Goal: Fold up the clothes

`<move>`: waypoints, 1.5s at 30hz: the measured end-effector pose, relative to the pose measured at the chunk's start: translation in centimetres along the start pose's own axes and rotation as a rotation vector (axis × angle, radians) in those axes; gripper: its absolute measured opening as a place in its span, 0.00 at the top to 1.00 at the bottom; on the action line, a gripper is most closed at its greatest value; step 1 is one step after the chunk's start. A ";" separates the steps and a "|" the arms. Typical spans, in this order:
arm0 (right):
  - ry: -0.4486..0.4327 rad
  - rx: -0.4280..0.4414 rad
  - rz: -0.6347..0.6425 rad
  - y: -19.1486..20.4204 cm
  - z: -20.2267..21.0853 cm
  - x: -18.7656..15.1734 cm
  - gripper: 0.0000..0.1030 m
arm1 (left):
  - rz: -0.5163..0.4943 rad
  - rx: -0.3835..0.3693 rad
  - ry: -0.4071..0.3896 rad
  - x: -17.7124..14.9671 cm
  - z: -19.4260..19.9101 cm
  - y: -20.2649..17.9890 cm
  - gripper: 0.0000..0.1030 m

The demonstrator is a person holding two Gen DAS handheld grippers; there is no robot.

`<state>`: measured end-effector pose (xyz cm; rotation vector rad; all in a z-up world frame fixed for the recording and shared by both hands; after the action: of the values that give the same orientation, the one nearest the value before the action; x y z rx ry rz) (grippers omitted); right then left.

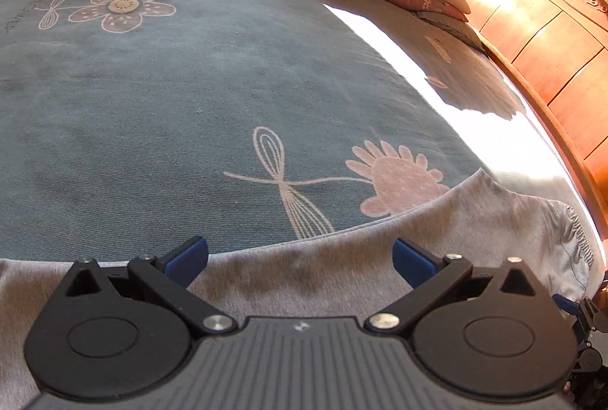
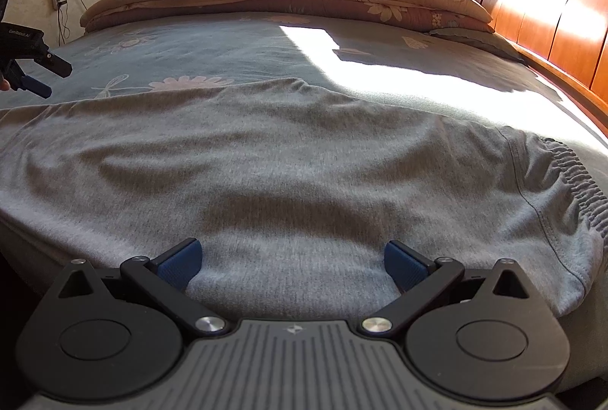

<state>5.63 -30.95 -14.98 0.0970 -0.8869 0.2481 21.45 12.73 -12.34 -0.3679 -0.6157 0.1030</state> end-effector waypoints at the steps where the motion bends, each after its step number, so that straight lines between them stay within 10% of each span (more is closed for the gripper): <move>1: -0.002 0.000 0.001 0.0 0.0 0.0 0.00 | 0.001 0.006 -0.004 0.0 0.2 0.2 0.01; 15: -0.007 -0.002 0.005 0.1 0.0 -0.1 0.00 | 0.044 0.028 0.023 -0.5 2.3 3.3 0.01; 21: -0.007 -0.003 0.006 0.1 0.0 -0.1 0.00 | 0.102 0.304 -0.021 -1.0 3.1 7.1 0.01; 32: -0.013 -0.017 -0.001 0.2 -0.1 0.0 0.00 | -0.055 -0.202 0.068 -0.8 0.8 -7.3 0.01; 36: -0.015 -0.012 0.003 0.1 0.0 -0.1 0.00 | -0.073 -0.234 0.134 -0.9 -2.9 -10.4 0.01; 45: -0.028 0.002 0.013 0.0 0.2 -0.3 0.00 | -0.060 -0.020 0.136 -1.8 -2.0 -7.9 0.01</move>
<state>5.29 -31.02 -15.07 0.0968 -0.9151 0.2605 21.04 4.45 -11.93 -0.3718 -0.4936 0.0143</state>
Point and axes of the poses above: each gripper's, at about its wrist camera, not at the fingertips, and z roughly against the way its jaws point, y to its left, x to its top, the point moved 5 cm from there along -z, roughly the way its jaws point, and after that the axes turned 1 degree about -y, right-handed, at the moved point
